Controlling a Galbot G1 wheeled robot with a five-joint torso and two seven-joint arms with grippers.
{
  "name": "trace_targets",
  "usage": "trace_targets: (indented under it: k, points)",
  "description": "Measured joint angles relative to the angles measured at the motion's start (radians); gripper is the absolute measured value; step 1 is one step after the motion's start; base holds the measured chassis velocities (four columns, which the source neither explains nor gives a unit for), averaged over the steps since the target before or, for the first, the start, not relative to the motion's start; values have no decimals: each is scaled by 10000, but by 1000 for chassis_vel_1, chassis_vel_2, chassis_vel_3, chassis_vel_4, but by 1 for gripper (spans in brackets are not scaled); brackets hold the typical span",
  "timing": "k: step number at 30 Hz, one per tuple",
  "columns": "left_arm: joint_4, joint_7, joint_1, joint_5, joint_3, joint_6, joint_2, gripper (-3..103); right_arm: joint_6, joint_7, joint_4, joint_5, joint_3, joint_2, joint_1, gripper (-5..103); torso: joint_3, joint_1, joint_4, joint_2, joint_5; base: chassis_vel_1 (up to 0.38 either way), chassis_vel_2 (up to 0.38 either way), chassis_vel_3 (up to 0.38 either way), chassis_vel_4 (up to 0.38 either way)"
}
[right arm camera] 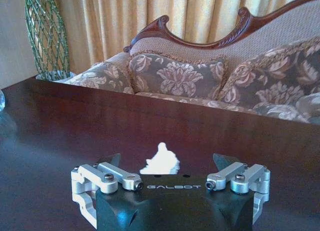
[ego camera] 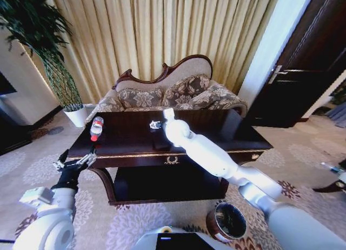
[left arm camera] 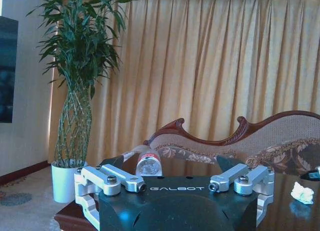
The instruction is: Move to the front of the table and place the trash on the table into the trash bin.
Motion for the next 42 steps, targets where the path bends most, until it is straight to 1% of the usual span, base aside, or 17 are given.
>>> trace_targets:
  k: [4, 14, 19, 21, 23, 25, 26, 27, 29, 30, 32, 35, 37, 38, 40, 41, 42]
  points:
    - [0, -1, 20, -1, -31, -5, 12, 100, 0, -44, -481, -33, 249, 502, -30, 100, 0, 0, -1, 0, 0, 0, 0, 0, 0]
    - [0, -8, -18, -32, -34, -6, 85, 100, 64, -526, -1428, -671, 534, 1214, -167, 100, 0, -1, -3, 0, 1, 0, 0, 0, 0]
    - [0, -9, -25, -33, -42, -27, 79, 100, 101, -793, -1751, -988, 559, 1330, -190, 100, 0, 0, -2, 0, 1, 0, 0, 0, 0]
    - [0, -10, -31, -34, -42, -37, 80, 100, 104, -863, -1776, -1069, 537, 1312, -197, 103, 0, -1, -2, 0, 2, 0, 0, 0, 0]
    - [0, -10, -45, -38, -41, -49, 86, 100, 105, -1156, -1752, -1348, 436, 1173, -232, 94, 0, -1, -2, 1, 2, 0, 0, 0, 0]
    - [0, -10, -58, -40, -26, -55, 93, 100, 105, -1274, -1692, -1477, 365, 1099, -252, 89, 0, -1, -5, 0, 1, 0, 0, 0, 0]
    - [0, -7, -72, -41, -3, -66, 100, 100, 105, -1304, -1631, -1542, 307, 1038, -264, 84, 0, -1, -4, 0, 2, 0, 0, 0, 0]
    - [0, -7, -72, -41, -3, -66, 100, 100, 105, -1304, -1631, -1542, 307, 1038, -264, 84, 0, -1, -4, 0, 2, 0, 0, 0, 0]
    - [0, 2, -86, -46, 31, -78, 106, 100, 105, -1317, -1585, -1626, 255, 980, -284, 73, 0, -1, -3, 0, 2, 0, 0, 0, 0]
    - [0, 2, -86, -46, 31, -78, 106, 100, 105, -1317, -1585, -1626, 255, 980, -284, 73, 0, -1, -3, 0, 2, 0, 0, 0, 0]
    - [0, 6, -88, -58, 70, -187, 119, 100, 123, -1328, -1584, -1719, 248, 984, -296, 62, 0, -1, -3, 0, 2, 0, 0, 0, 0]
    - [0, 6, -87, -71, 77, -222, 132, 100, 129, -1345, -1585, -1752, 244, 986, -302, 57, 0, -1, -2, 1, 2, 0, 0, 0, 0]
    - [0, 7, -83, -135, 42, -231, 170, 100, 145, -1473, -1600, -1899, 223, 987, -327, 46, 0, -1, -2, 0, 2, 0, 0, 0, 0]
    - [0, 7, -83, -135, 42, -231, 170, 100, 145, -1473, -1600, -1899, 223, 987, -327, 46, 0, -1, -2, 0, 2, 0, 0, 0, 0]
    - [0, 9, -84, -177, 4, -231, 215, 100, 180, -1679, -1605, -2113, 197, 966, -361, 35, 0, -1, -2, 1, 2, 0, 0, 0, 0]
    - [0, 9, -84, -177, 4, -231, 215, 100, 180, -1679, -1605, -2113, 197, 966, -361, 35, 0, -1, -2, 1, 2, 0, 0, 0, 0]
    - [0, 8, -91, -188, -7, -231, 227, 100, 205, -1743, -1605, -2183, 179, 944, -372, 30, -1, -1, -2, 0, 2, 0, 0, 0, 0]
